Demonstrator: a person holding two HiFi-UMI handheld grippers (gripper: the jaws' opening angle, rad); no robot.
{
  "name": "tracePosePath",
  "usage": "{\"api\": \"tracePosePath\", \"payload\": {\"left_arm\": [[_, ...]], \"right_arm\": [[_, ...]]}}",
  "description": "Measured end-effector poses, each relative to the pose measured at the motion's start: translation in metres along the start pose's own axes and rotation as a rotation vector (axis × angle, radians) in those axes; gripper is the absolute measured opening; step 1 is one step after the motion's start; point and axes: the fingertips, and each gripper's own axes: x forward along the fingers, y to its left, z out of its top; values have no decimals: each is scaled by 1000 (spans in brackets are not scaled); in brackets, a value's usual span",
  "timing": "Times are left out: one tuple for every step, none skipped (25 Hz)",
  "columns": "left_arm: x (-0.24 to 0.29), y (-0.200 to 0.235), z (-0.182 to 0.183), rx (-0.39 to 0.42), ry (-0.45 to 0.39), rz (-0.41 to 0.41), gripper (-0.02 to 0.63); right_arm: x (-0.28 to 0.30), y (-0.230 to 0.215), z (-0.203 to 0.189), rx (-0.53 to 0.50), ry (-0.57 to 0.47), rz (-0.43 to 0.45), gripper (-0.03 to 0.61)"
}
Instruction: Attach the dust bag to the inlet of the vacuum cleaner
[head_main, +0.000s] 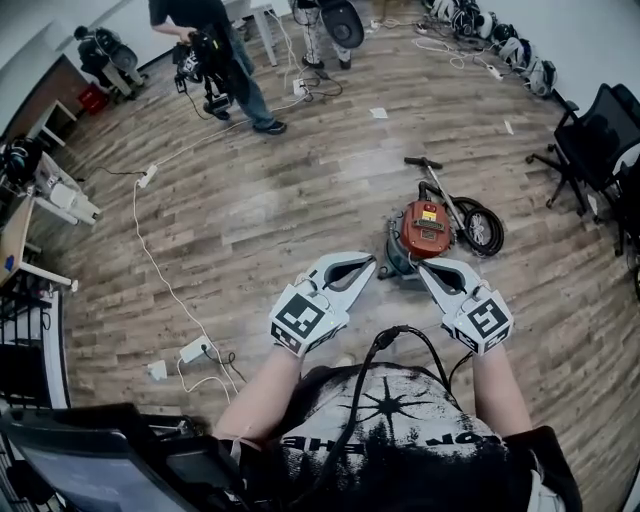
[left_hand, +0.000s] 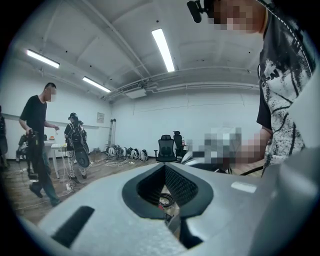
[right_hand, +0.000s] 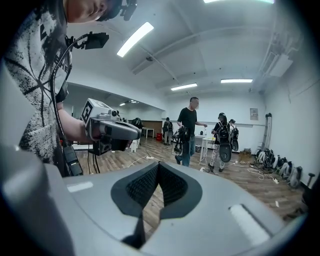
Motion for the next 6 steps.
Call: {"api": "tracePosePath", "payload": {"left_arm": [[-1, -1, 0, 0, 1, -1, 3], [-1, -2, -1, 0, 2, -1, 3], [-2, -2, -1, 0, 5, 0, 2], [-2, -1, -2, 0, 8, 2, 3], [-2, -1, -2, 0, 12, 5, 3], [-2, 0, -3, -1, 17, 7, 3]], "right_arm": [[-1, 0, 1, -2, 0, -2, 6], [-2, 0, 2, -4, 0, -2, 6], [-3, 0, 3, -8, 1, -1, 6], [-3, 0, 5, -11, 1, 0, 6], [-3, -1, 6, -14, 1, 1, 6], [-3, -1, 8, -17, 1, 2, 6]]}}
